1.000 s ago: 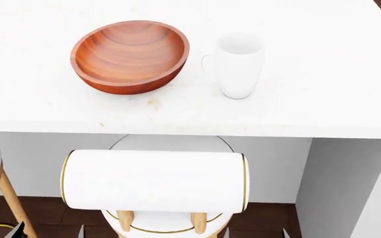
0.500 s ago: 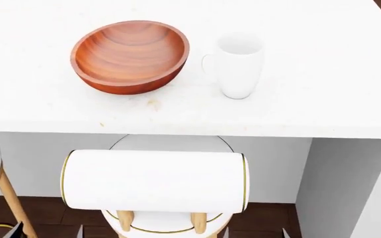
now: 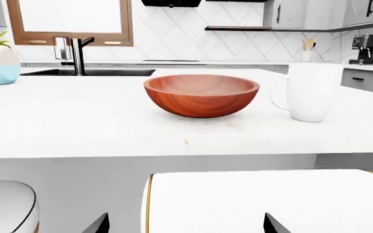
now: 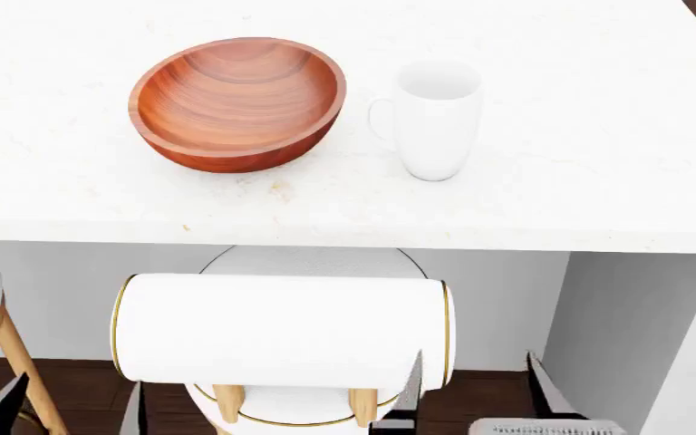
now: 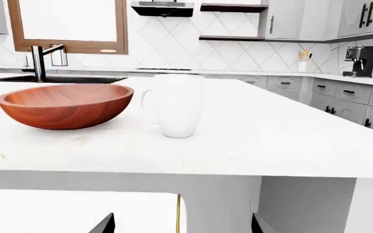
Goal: Place the cup inside the bowl on the dining table and move the bowl to any counter.
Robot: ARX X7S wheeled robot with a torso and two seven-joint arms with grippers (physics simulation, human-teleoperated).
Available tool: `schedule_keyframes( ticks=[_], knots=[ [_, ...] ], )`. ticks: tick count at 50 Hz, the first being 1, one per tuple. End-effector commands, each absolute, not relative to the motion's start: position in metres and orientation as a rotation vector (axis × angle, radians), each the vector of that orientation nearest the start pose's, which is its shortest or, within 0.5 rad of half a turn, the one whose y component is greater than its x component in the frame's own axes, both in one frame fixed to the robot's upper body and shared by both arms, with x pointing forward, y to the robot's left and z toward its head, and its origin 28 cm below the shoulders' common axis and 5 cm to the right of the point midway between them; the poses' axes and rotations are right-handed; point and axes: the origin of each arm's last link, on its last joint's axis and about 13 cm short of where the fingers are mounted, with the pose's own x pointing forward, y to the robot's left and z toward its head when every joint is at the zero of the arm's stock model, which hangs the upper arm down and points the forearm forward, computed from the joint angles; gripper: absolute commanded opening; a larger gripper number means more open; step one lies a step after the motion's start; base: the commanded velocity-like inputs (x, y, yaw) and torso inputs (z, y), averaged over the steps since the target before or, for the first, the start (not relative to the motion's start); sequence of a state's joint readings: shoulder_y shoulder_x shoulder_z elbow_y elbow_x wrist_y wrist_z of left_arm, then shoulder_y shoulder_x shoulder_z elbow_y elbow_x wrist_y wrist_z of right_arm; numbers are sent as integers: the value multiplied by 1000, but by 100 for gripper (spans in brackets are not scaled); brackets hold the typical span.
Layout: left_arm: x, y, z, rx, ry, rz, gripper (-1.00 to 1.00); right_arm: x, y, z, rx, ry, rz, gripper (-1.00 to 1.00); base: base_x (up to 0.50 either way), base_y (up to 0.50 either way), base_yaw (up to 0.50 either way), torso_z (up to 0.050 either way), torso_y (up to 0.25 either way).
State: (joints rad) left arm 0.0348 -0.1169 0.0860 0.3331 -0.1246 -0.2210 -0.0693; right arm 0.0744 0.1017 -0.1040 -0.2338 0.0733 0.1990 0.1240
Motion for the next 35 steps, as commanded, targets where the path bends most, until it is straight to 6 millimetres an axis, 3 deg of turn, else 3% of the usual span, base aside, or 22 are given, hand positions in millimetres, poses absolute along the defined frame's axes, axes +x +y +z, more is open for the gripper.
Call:
schedule_keyframes(
  ticks=[1, 9, 11, 18, 23, 35],
  knots=[
    [211, 214, 106, 17, -89, -90, 100, 237, -105, 123, -56, -182, -7, 100, 0, 0, 0, 0, 0],
    [233, 237, 163, 4, -105, -23, 100, 243, -127, 166, -79, -156, 15, 100, 0, 0, 0, 0, 0],
    [237, 242, 172, -36, -106, -32, 100, 244, -134, 179, -11, -198, -2, 100, 0, 0, 0, 0, 0],
    [250, 253, 203, -28, -68, -44, 100, 248, -157, 203, -91, -186, -19, 100, 0, 0, 0, 0, 0],
    [254, 259, 204, -15, -58, -67, 100, 245, -164, 208, -72, -175, -20, 100, 0, 0, 0, 0, 0],
    [235, 272, 198, -21, -34, -41, 100, 235, -178, 208, -100, -101, -44, 100, 115, 8, 0, 0, 0]
  ],
)
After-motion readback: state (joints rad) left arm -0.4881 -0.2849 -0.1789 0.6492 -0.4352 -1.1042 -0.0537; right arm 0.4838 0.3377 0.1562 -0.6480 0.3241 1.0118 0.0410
